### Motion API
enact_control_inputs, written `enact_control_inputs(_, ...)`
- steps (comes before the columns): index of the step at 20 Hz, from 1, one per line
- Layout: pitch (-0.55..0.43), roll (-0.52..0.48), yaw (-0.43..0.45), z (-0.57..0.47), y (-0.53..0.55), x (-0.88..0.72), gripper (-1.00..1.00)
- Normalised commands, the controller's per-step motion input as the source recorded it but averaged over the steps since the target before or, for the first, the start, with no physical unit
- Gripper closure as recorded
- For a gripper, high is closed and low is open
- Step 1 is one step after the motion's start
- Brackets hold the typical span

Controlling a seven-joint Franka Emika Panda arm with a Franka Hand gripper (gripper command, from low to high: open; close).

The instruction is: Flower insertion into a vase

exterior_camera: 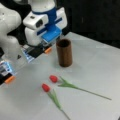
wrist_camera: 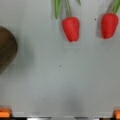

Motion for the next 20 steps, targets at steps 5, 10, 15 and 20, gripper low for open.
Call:
enact_control_inputs(5, -0.004, -0.001, 0.163, -0.08, 0.01, 0.12, -1.0)
enact_control_inputs(10, -0.007, 0.015, 0.143, -0.18, 0.03, 0.3, -1.0)
enact_control_inputs(15, 0.012, 0.035, 0.114, -0.18, 0.02, 0.35, -1.0)
enact_control_inputs(20, 0.131, 0.04, 0.081, -0.17, 0.02, 0.39, -1.0)
